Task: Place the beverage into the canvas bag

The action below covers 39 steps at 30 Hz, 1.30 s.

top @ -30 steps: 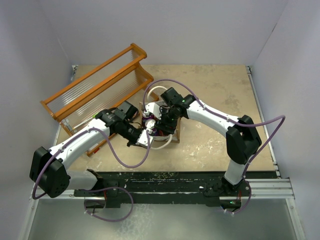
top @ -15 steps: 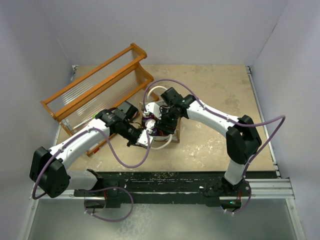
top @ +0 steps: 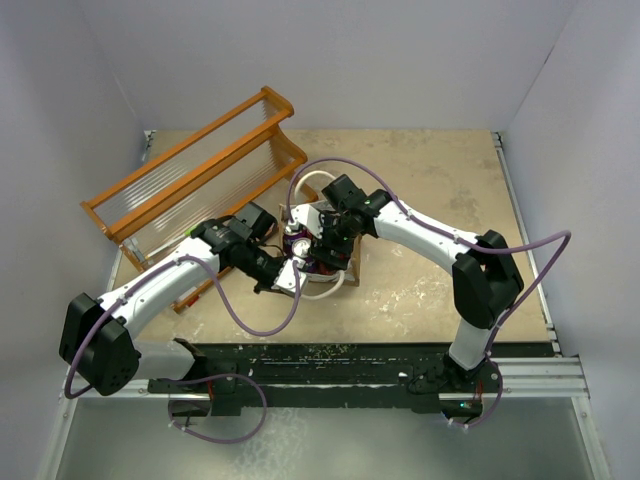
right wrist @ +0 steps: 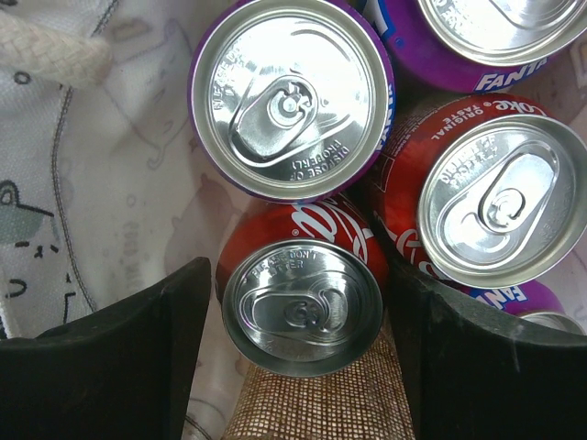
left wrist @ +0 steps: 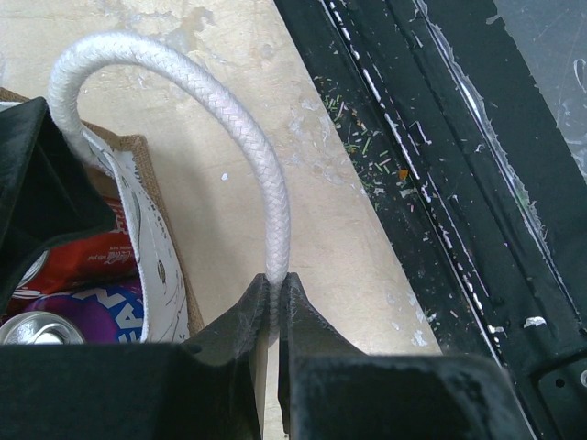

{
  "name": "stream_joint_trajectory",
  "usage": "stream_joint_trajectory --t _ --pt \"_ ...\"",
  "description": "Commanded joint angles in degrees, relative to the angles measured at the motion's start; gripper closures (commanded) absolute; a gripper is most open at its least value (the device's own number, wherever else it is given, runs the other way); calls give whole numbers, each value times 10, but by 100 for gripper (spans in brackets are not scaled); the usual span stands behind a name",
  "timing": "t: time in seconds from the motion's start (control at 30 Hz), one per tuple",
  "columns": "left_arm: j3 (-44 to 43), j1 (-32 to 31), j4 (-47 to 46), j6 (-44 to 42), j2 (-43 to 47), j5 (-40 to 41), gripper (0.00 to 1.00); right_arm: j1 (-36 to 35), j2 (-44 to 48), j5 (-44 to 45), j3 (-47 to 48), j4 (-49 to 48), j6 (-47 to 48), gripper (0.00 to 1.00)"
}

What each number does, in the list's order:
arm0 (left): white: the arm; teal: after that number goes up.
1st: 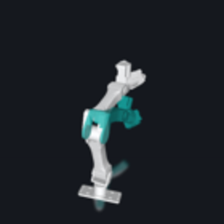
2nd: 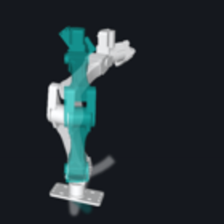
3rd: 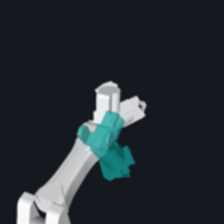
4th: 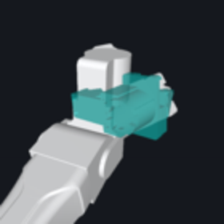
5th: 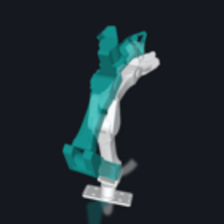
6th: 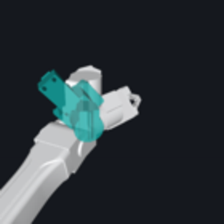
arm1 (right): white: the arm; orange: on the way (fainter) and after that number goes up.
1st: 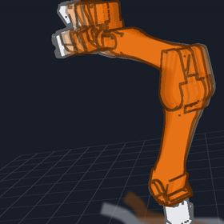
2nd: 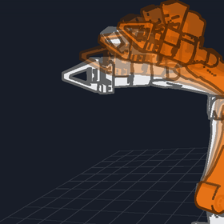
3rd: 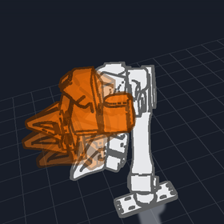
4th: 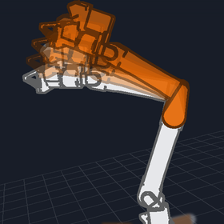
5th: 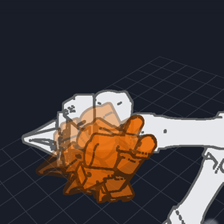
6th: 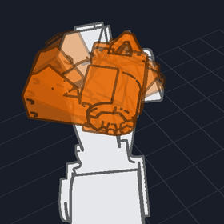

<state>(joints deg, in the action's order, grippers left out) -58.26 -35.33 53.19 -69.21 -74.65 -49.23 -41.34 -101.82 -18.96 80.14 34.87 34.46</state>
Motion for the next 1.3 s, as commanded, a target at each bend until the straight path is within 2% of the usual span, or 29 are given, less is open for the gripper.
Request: stream_joint_trajectory --t 0.0,0.27,0.53,1.27 --pt "4 -3 5 -1 8 -15 98 -2 18 -19 3 -18 -4 21" --pt "3 -2 5 3 13 -12 98 -2 28 -24 9 -7 -3 20" --pt "2 -3 7 4 12 -10 98 -3 34 -34 4 9 4 27" --pt "-1 -2 9 3 18 -10 99 -2 87 -39 35 39 1 29"
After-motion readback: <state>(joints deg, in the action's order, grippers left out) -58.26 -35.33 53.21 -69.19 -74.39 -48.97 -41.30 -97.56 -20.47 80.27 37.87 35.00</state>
